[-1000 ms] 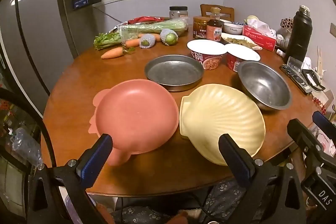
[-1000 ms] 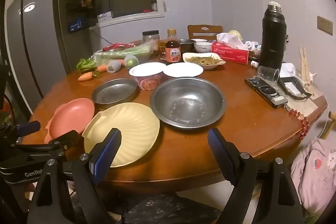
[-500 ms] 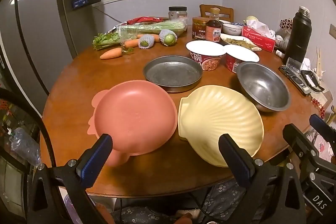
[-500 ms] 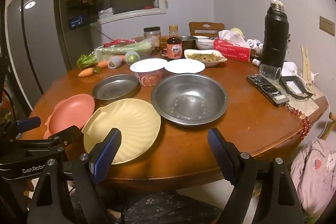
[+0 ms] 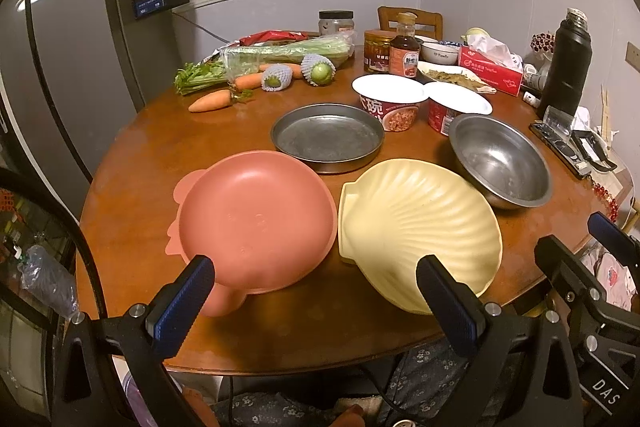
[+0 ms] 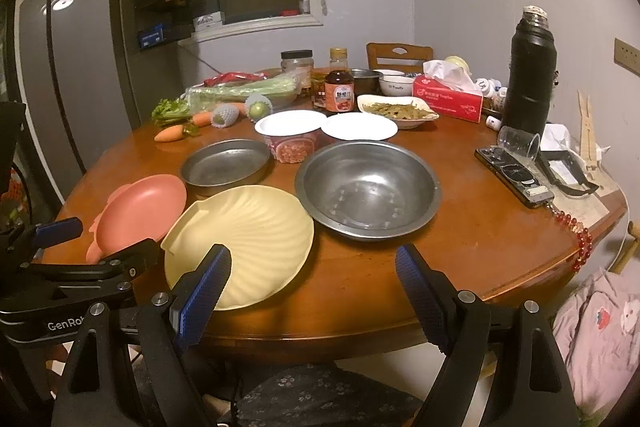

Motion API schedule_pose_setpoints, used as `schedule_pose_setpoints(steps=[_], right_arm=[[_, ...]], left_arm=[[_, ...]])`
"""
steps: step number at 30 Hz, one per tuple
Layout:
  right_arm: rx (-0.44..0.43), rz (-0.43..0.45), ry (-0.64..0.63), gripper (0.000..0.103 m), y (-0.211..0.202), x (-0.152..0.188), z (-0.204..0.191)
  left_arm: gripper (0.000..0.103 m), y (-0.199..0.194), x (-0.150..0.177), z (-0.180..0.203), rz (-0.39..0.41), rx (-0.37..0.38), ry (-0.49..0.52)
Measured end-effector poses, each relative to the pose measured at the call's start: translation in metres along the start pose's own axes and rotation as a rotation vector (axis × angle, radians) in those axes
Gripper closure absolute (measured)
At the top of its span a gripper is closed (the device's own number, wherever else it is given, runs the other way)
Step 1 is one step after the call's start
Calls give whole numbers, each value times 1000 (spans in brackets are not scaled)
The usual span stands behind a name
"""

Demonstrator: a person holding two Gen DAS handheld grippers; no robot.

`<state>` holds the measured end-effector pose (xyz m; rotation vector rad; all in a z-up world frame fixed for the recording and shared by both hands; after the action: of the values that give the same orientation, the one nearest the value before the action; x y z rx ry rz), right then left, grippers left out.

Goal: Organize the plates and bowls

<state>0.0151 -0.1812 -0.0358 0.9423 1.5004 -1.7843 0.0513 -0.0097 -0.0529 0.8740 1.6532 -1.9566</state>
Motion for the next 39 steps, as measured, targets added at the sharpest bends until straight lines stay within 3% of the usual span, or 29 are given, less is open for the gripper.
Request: schedule_pose_setpoints(steps=[39], right_arm=[[-7, 15, -13, 18, -4, -2, -6]], left_arm=[[2, -5, 2, -9, 6, 1, -14]])
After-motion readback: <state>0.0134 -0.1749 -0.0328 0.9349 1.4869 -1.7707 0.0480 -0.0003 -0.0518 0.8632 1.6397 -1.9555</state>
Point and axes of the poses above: each gripper's, at about its wrist camera, not at the fingertips, and y roughly the way its jaws point, z to its right, x to its underside, the point moved 7 cm from there along y, roughly the way its jaws point, and after that the axes turned 11 degrees about x, right-handed, at the moved point
